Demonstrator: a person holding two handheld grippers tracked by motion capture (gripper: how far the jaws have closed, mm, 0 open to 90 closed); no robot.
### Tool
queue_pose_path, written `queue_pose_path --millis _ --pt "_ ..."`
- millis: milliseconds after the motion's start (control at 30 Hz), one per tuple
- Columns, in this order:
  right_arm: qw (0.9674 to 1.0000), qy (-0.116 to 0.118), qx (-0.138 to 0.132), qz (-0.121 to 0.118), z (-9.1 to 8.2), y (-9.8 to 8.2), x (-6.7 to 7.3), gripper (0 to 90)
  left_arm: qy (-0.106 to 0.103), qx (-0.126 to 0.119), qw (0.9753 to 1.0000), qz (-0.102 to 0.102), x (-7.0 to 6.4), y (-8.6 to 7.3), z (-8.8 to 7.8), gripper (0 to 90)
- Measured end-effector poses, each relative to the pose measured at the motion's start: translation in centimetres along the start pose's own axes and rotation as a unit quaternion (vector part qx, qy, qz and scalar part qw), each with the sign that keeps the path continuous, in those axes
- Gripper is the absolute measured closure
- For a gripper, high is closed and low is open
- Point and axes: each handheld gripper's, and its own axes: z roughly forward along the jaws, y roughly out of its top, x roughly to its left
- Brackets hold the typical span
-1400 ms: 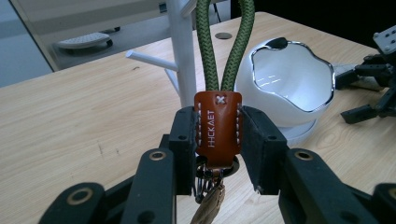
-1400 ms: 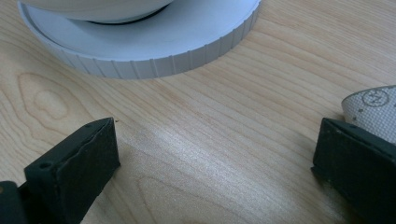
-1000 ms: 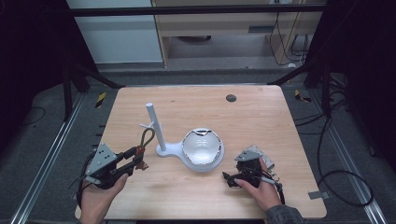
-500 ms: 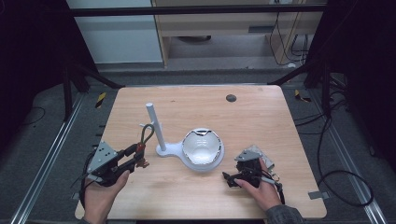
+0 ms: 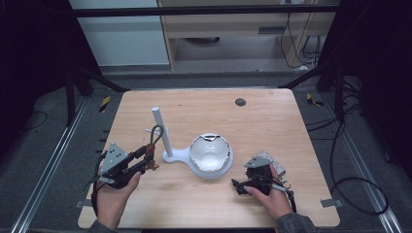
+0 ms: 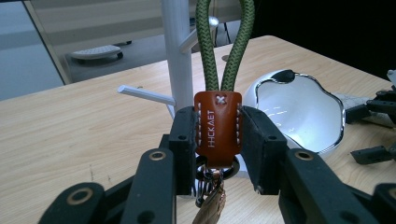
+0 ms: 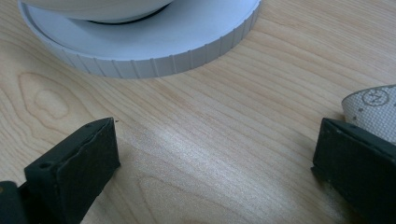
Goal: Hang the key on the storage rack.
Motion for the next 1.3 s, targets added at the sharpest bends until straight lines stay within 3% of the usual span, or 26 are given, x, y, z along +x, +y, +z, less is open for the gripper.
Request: queue_pose_path --millis 700,1300 --pt "1.0000 -0.001 0.001 -0.001 0.0 0.0 0.0 0.2 0.015 0.027 0.9995 -0.008 0.9 -0.9 2.5 65.9" --pt "1.0000 -0.001 0.001 -0.002 0.0 0.0 0.0 0.2 0.019 0.041 0.9989 -0.016 1.1 -1.2 3.3 65.7"
